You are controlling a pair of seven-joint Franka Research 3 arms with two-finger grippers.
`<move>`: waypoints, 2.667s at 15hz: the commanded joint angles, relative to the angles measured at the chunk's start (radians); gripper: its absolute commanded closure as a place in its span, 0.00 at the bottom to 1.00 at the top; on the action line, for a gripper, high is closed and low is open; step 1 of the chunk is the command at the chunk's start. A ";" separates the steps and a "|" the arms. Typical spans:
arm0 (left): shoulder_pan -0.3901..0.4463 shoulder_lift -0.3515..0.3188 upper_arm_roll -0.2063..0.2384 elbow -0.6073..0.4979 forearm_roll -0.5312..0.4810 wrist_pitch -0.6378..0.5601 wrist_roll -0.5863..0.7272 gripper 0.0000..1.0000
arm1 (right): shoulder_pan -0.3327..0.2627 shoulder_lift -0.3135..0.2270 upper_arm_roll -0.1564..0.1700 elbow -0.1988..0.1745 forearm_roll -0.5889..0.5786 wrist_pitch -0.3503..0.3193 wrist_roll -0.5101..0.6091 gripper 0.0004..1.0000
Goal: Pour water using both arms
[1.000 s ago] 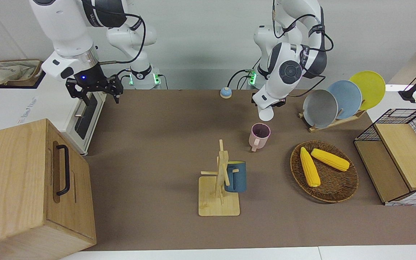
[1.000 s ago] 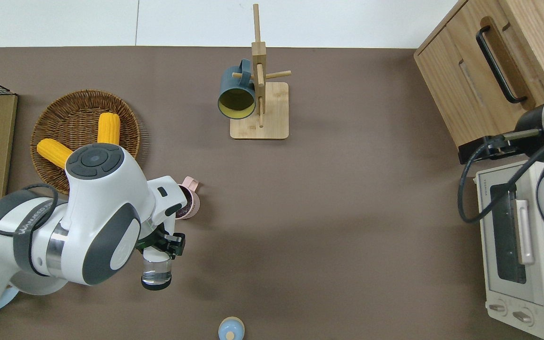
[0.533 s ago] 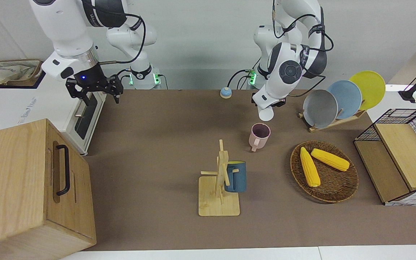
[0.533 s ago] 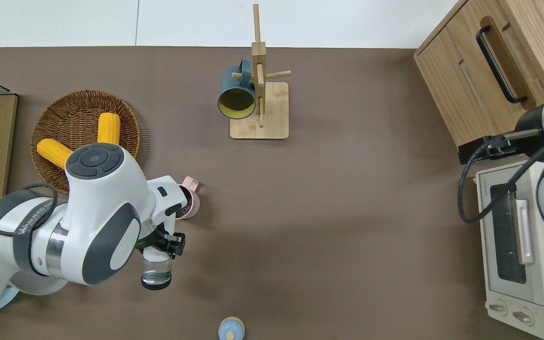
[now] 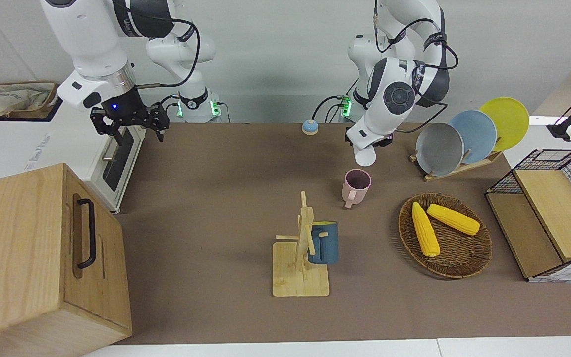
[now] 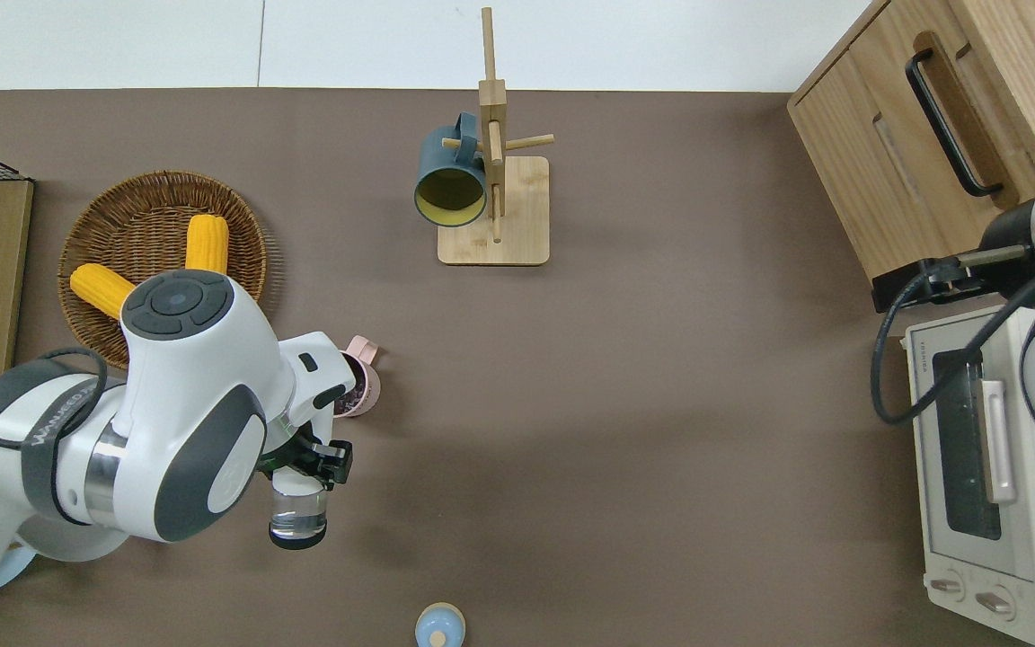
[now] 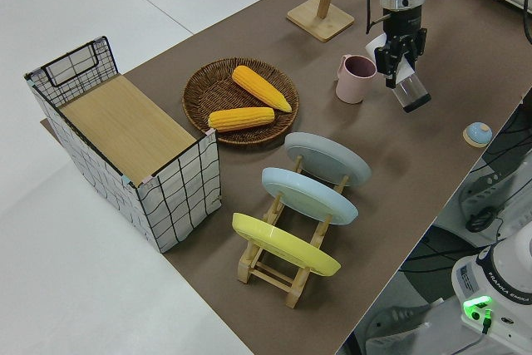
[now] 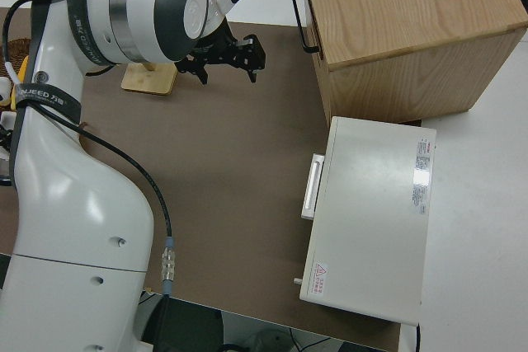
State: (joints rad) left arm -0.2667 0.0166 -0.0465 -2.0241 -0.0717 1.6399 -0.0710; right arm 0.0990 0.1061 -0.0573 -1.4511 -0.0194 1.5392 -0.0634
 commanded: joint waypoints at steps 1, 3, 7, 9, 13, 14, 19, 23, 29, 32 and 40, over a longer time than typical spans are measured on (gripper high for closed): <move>-0.012 -0.035 0.005 -0.001 0.006 0.014 -0.021 1.00 | -0.002 -0.014 0.001 -0.012 0.003 0.005 -0.013 0.01; -0.012 -0.082 0.007 -0.060 -0.006 0.078 -0.023 1.00 | -0.002 -0.014 0.002 -0.012 0.003 0.005 -0.013 0.01; -0.011 -0.252 0.007 -0.296 -0.019 0.324 -0.029 1.00 | -0.002 -0.014 0.002 -0.012 0.003 0.005 -0.013 0.01; -0.012 -0.305 0.007 -0.384 -0.020 0.431 -0.029 1.00 | -0.002 -0.014 0.002 -0.012 0.003 0.005 -0.013 0.01; -0.016 -0.305 0.005 -0.392 -0.020 0.452 -0.036 1.00 | -0.002 -0.014 0.002 -0.012 0.003 0.005 -0.013 0.01; -0.016 -0.305 0.005 -0.390 -0.020 0.455 -0.036 1.00 | -0.002 -0.014 0.002 -0.012 0.003 0.005 -0.013 0.01; -0.014 -0.313 0.007 -0.395 -0.022 0.466 -0.050 1.00 | -0.002 -0.014 0.002 -0.012 0.003 0.005 -0.013 0.01; -0.003 -0.349 0.011 -0.412 -0.019 0.508 -0.070 1.00 | -0.002 -0.014 0.002 -0.012 0.003 0.005 -0.013 0.01; 0.101 -0.385 0.016 -0.419 0.078 0.604 -0.092 1.00 | -0.002 -0.014 0.002 -0.012 0.003 0.005 -0.013 0.01; 0.148 -0.382 0.019 -0.397 0.159 0.685 -0.136 1.00 | -0.002 -0.014 0.002 -0.012 0.003 0.005 -0.013 0.01; 0.290 -0.330 0.020 -0.222 0.188 0.879 -0.131 1.00 | -0.002 -0.014 0.002 -0.012 0.003 0.005 -0.013 0.01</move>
State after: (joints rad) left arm -0.0239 -0.3308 -0.0219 -2.3580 0.0656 2.4988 -0.1806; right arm 0.0990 0.1061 -0.0573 -1.4511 -0.0194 1.5392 -0.0634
